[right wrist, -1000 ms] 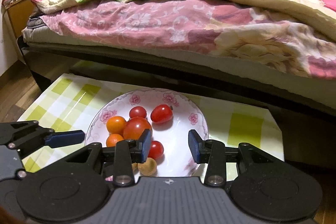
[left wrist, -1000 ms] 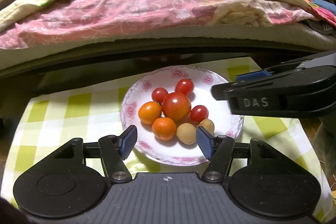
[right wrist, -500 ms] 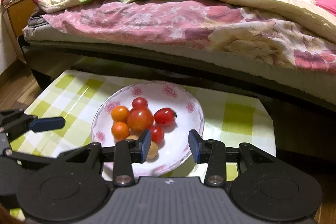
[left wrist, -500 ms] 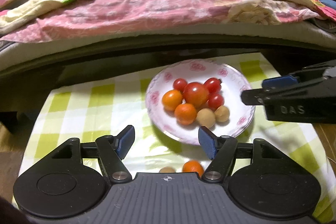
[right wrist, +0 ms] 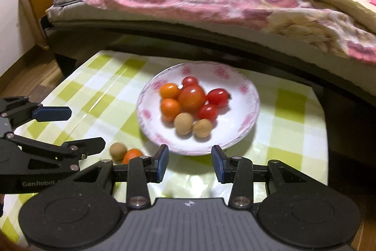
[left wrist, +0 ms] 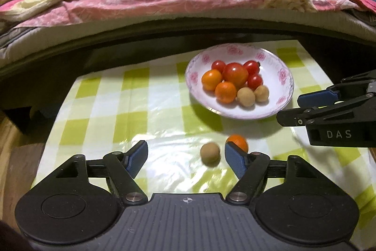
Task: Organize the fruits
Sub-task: 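Withdraw both open tools from the plate toward the remaining fruit, then lower the left tool around the tan longan while the right tool reaches the orange mandarin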
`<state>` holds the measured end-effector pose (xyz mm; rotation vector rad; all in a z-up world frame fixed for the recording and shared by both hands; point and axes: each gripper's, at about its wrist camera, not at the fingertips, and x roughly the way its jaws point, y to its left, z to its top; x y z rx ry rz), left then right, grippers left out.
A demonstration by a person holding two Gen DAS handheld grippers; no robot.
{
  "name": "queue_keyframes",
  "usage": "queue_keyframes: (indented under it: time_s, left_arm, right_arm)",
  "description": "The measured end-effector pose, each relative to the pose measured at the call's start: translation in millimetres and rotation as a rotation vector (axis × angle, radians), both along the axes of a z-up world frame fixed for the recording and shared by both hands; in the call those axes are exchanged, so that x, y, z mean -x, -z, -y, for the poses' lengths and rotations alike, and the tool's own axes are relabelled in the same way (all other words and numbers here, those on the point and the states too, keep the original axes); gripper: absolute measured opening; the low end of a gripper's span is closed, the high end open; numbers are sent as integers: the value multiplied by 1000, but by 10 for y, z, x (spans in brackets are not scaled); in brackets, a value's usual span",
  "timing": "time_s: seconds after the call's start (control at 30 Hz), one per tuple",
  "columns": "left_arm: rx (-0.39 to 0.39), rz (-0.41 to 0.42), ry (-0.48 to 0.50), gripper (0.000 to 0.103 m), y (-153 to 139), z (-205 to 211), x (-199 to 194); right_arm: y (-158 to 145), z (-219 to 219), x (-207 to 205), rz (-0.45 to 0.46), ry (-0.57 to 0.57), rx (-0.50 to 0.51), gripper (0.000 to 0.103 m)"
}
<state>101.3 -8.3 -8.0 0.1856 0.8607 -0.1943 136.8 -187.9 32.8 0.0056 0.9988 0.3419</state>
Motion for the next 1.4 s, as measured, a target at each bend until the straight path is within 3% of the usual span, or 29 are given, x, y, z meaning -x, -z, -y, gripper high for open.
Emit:
queue_keyframes:
  time_s: [0.37, 1.13, 1.2, 1.27, 1.4]
  left_arm:
    - [-42, -37, -9, 83, 123, -76, 3]
    - [-19, -93, -16, 85, 232, -231, -5]
    - [-15, -94, -15, 85, 236, -238, -9]
    - [-15, -94, -13, 85, 241, -237, -17]
    - [0, -101, 0, 82, 257, -199, -69]
  right_arm:
    - [207, -196, -30, -68, -50, -28, 42]
    - [464, -547, -182, -117, -153, -57, 46]
    - [475, -577, -192, -118, -156, -49, 45]
    - [477, -588, -194, -120, -161, -45, 35]
    - [458, -557, -185, -125, -166, -32, 33]
